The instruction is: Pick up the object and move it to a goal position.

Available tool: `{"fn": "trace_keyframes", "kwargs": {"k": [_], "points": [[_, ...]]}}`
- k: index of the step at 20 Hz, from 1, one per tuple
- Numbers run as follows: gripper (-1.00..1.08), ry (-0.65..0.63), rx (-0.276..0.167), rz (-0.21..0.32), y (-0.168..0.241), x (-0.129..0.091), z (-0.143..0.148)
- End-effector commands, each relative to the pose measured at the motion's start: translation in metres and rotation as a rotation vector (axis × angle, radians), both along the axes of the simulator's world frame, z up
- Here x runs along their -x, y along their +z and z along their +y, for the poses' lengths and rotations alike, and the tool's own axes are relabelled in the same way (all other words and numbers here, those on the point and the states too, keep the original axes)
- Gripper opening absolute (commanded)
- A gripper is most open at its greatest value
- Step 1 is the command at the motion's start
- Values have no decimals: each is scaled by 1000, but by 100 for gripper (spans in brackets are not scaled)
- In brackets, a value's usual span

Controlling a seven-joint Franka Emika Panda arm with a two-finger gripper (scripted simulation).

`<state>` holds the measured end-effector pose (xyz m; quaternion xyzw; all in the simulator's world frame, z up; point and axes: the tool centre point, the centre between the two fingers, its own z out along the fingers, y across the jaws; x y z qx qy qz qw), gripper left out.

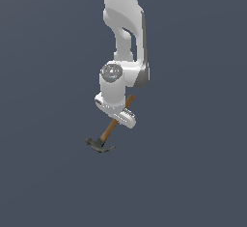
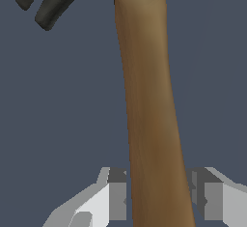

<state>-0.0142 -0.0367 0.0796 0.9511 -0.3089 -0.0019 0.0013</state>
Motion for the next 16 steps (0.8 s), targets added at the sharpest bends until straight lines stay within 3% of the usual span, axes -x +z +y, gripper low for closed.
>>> {"fn": "trace_keyframes", "kwargs": {"k": [1,16], "points": [[-100,0,0,-5,22,8,-13],[-100,4,-3,-5,151,65,-96]]}}
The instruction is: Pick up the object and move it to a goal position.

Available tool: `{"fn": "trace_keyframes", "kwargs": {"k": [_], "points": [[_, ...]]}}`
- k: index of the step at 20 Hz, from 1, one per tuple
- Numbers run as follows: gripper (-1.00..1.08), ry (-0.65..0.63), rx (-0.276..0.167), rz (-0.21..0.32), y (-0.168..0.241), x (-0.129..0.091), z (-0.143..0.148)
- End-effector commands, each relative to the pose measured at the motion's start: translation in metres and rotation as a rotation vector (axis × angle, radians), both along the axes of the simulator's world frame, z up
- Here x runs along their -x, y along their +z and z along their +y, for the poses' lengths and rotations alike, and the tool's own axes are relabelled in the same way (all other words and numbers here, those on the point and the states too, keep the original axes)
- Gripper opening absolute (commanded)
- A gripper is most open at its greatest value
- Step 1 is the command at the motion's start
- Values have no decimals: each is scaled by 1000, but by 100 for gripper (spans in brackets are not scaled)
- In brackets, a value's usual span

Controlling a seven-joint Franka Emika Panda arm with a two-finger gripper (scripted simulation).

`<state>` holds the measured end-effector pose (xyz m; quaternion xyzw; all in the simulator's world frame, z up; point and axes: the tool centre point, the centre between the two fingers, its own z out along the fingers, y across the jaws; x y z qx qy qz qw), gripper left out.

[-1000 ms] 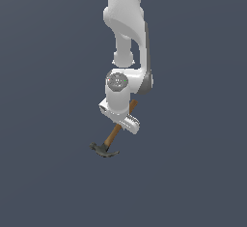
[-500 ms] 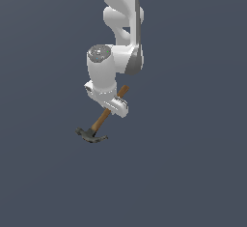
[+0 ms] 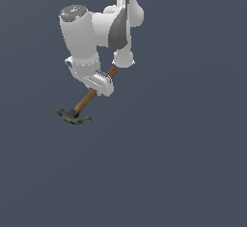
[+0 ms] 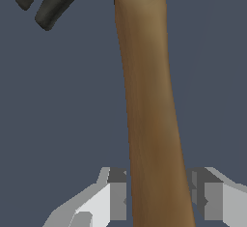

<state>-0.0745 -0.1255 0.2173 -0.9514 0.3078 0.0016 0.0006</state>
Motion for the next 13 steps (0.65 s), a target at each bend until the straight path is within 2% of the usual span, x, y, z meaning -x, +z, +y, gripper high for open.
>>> {"fn": "trace_keyframes", "kwargs": {"k": [1,7,13], "points": [[-100,1,0,-3,19,7,-11],[-100,3,1,-3,49,18,-31],[-100,4,2,-3,59,20,-37]]}}
